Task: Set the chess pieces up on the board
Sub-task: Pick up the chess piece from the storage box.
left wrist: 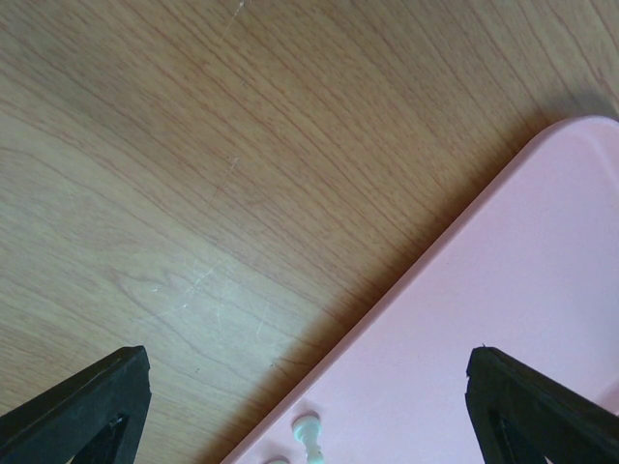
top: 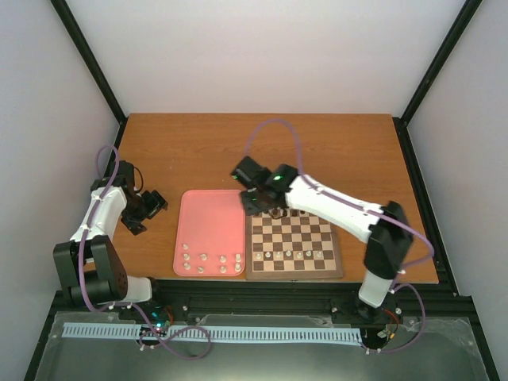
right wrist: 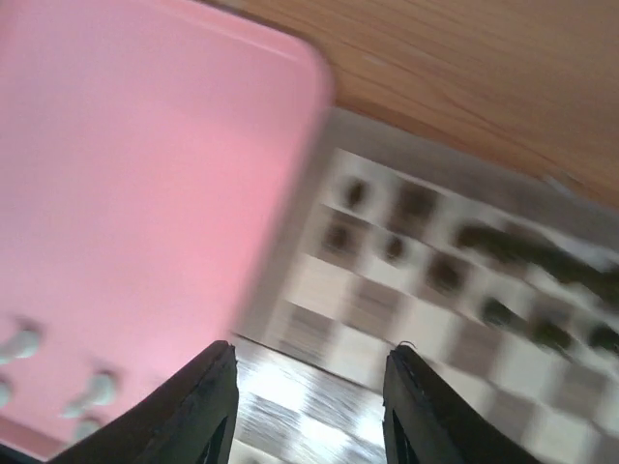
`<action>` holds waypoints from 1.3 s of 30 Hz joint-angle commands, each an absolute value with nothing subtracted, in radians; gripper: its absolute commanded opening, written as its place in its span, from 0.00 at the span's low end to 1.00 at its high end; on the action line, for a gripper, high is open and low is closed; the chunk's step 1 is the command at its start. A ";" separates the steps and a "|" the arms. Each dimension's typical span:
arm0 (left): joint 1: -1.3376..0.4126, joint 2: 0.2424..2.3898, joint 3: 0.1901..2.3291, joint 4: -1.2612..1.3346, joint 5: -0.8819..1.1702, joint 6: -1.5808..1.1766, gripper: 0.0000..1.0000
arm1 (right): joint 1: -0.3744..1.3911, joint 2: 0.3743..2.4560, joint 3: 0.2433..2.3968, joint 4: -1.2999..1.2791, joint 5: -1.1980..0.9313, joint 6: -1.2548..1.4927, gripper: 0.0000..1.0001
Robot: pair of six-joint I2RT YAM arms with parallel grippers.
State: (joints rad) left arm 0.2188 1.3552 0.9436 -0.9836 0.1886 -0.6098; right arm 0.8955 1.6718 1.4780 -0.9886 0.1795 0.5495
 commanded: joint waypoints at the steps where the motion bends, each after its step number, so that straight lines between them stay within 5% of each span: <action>1: 0.224 1.351 0.989 -0.981 0.194 -0.615 1.00 | 1.019 1.849 1.633 -0.867 0.077 0.427 0.42; 16: 0.225 1.333 0.977 -0.977 0.195 -0.621 1.00 | 1.144 2.340 2.067 -0.798 -0.232 0.231 0.49; 30: 0.224 1.332 0.970 -0.970 0.203 -0.624 1.00 | 1.154 2.486 2.217 -0.876 -0.308 0.238 0.47; 39: 0.225 1.360 0.989 -0.969 0.197 -0.624 1.00 | 1.150 2.511 2.230 -0.889 -0.298 0.235 0.36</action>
